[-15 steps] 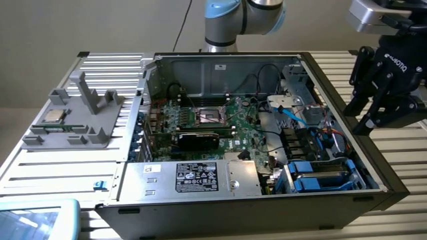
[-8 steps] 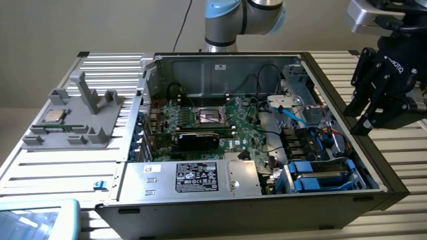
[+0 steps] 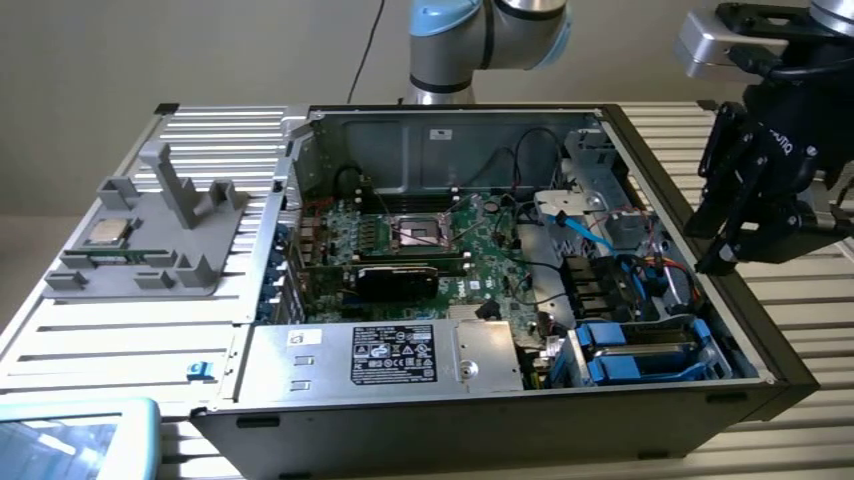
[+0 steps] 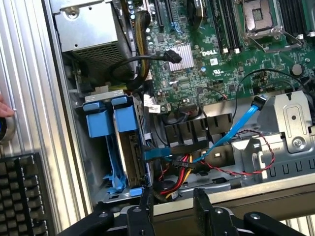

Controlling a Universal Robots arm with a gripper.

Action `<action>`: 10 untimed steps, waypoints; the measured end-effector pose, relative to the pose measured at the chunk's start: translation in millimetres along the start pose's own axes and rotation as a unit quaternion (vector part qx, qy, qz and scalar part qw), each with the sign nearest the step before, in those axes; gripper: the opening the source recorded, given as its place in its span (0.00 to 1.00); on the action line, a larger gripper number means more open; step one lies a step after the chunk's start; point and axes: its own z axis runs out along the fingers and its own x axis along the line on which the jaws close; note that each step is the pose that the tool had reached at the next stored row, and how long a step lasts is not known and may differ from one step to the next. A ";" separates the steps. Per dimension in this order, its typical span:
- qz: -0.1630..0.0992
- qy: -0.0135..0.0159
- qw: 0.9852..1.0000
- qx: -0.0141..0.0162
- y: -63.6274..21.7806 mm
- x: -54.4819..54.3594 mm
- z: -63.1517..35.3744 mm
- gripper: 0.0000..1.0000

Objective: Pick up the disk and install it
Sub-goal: 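Insert the first disk wire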

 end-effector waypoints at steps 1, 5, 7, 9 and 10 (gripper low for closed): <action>0.001 0.000 1.000 0.000 1.4 -0.1 1.5 0.45; 0.004 -0.001 1.000 0.004 4.9 -1.5 5.1 0.45; 0.005 -0.002 1.000 0.006 6.0 -2.3 6.8 0.45; 0.006 -0.002 1.000 0.009 7.5 -3.0 8.6 0.47; 0.007 -0.002 1.000 0.010 8.2 -3.3 9.6 0.47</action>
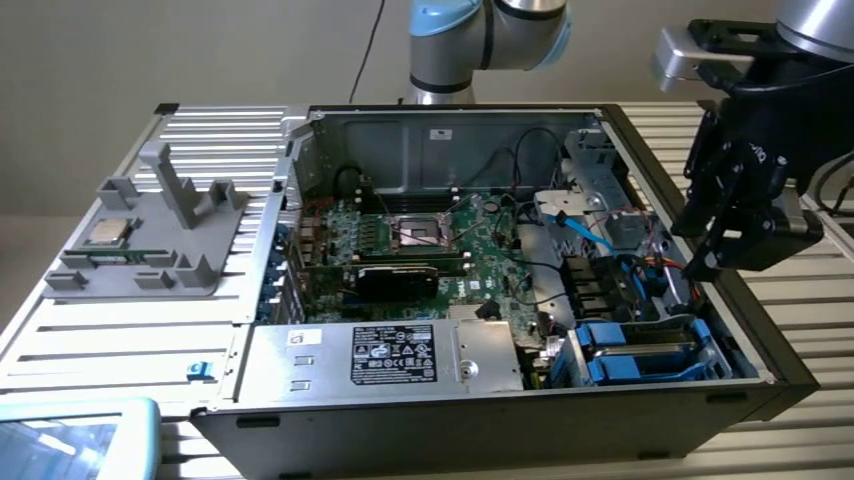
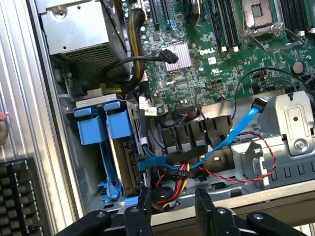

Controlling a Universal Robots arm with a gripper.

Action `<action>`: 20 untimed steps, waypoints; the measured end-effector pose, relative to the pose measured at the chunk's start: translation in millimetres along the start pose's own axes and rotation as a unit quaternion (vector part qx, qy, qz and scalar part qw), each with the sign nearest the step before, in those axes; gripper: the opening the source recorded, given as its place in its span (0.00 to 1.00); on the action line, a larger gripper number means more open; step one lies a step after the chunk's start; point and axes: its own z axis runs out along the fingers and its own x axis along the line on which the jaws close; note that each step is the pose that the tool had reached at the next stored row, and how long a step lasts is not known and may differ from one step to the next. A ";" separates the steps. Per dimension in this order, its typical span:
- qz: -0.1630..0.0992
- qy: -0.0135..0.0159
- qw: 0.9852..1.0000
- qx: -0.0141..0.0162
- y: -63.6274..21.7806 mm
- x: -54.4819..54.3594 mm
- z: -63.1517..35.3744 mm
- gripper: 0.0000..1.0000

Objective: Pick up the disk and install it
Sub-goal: 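Insert the first disk wire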

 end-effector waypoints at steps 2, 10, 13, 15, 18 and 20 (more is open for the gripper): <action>0.002 0.000 1.000 0.002 1.4 -0.6 1.9 0.54; 0.016 -0.001 1.000 0.007 5.1 -2.1 11.3 0.56; 0.022 -0.001 1.000 0.007 6.3 -2.9 15.9 0.62; 0.028 -0.001 1.000 0.008 7.8 -2.9 19.0 0.62; 0.035 -0.001 0.999 0.008 10.6 -2.9 23.1 0.62; 0.040 -0.001 0.999 0.009 12.3 -2.9 25.4 0.62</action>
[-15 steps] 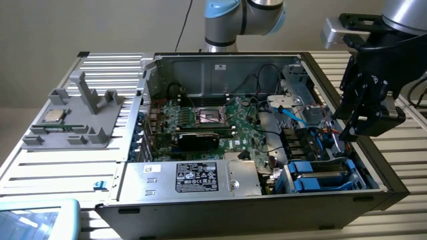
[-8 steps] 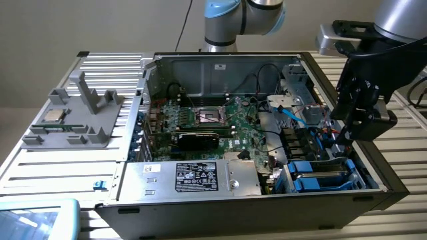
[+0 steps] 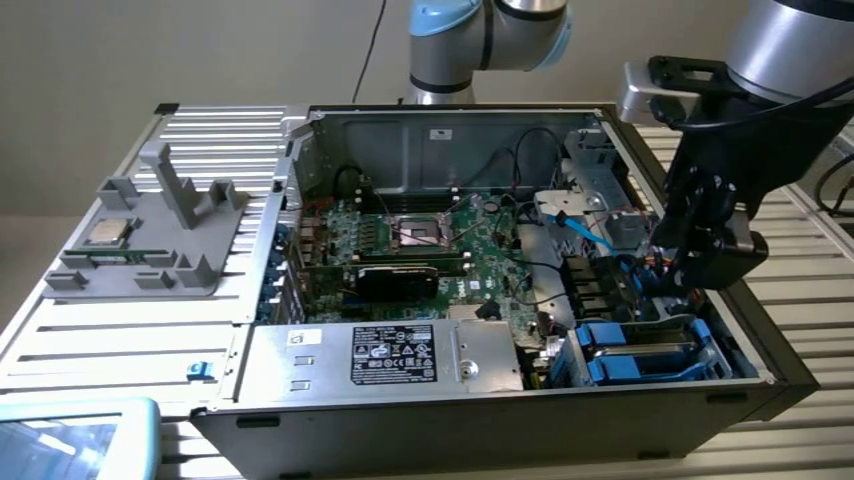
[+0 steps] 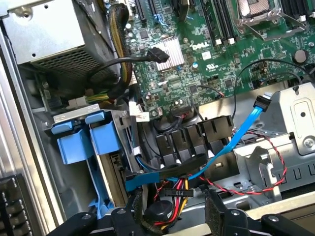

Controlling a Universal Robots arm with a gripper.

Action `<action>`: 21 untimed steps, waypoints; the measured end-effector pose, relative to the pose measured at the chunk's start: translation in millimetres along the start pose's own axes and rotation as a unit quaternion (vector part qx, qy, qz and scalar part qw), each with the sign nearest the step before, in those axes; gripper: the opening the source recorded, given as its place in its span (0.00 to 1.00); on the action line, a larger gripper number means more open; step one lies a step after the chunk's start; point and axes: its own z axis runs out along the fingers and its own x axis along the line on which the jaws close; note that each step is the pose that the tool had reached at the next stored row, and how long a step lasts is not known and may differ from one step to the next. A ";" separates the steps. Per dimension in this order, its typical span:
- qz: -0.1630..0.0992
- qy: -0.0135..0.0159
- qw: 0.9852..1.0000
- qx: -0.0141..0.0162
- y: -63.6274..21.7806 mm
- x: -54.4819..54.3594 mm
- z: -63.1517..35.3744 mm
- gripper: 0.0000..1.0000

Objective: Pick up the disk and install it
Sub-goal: 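Insert the first disk wire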

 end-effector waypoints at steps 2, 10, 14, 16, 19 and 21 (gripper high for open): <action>0.005 0.000 1.000 0.001 1.6 0.1 2.0 0.62; 0.014 -0.002 1.000 0.007 5.5 -0.2 2.9 0.62; 0.023 -0.003 1.000 0.011 7.2 -0.4 3.4 0.62; 0.028 -0.003 1.000 0.011 8.7 -0.2 4.3 0.62; 0.036 -0.003 0.999 0.012 10.8 0.3 5.6 0.62; 0.041 -0.003 0.999 0.013 11.7 0.1 6.3 0.62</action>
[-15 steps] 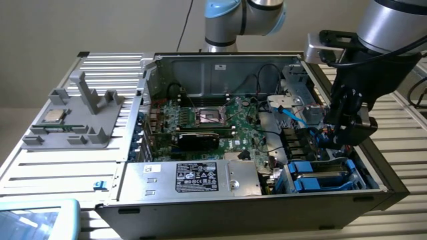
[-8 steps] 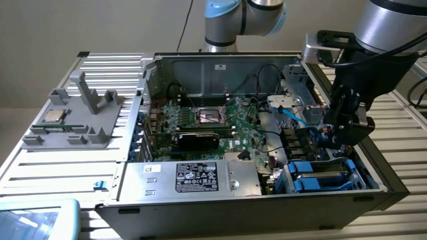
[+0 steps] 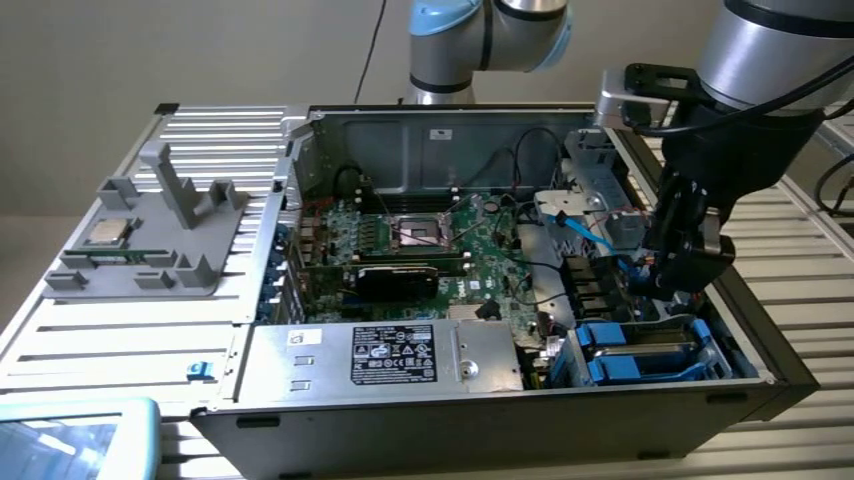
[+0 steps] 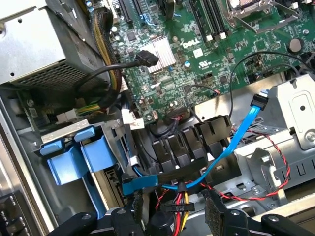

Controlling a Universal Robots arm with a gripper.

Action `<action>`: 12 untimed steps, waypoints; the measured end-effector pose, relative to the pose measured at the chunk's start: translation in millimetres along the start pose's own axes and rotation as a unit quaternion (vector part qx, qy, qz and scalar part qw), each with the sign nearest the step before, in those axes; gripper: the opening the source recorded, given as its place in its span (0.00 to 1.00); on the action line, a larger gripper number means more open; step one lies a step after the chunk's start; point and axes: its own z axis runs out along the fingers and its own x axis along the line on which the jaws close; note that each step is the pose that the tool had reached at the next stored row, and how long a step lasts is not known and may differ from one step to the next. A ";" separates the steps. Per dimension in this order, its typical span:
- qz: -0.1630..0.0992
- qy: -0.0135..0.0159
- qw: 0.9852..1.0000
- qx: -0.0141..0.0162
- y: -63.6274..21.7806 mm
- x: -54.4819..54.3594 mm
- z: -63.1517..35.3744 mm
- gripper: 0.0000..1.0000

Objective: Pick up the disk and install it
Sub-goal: 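Insert the first disk wire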

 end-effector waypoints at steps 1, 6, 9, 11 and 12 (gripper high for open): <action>0.002 0.000 1.000 0.001 0.2 -0.3 0.4 0.62; 0.009 -0.001 1.000 0.004 1.3 -2.7 1.9 0.62; 0.013 -0.001 1.000 0.004 1.4 -2.7 2.2 0.62; 0.015 -0.001 1.000 0.004 1.5 -2.8 2.4 0.62; 0.016 -0.001 1.000 0.004 1.5 -2.8 2.6 0.60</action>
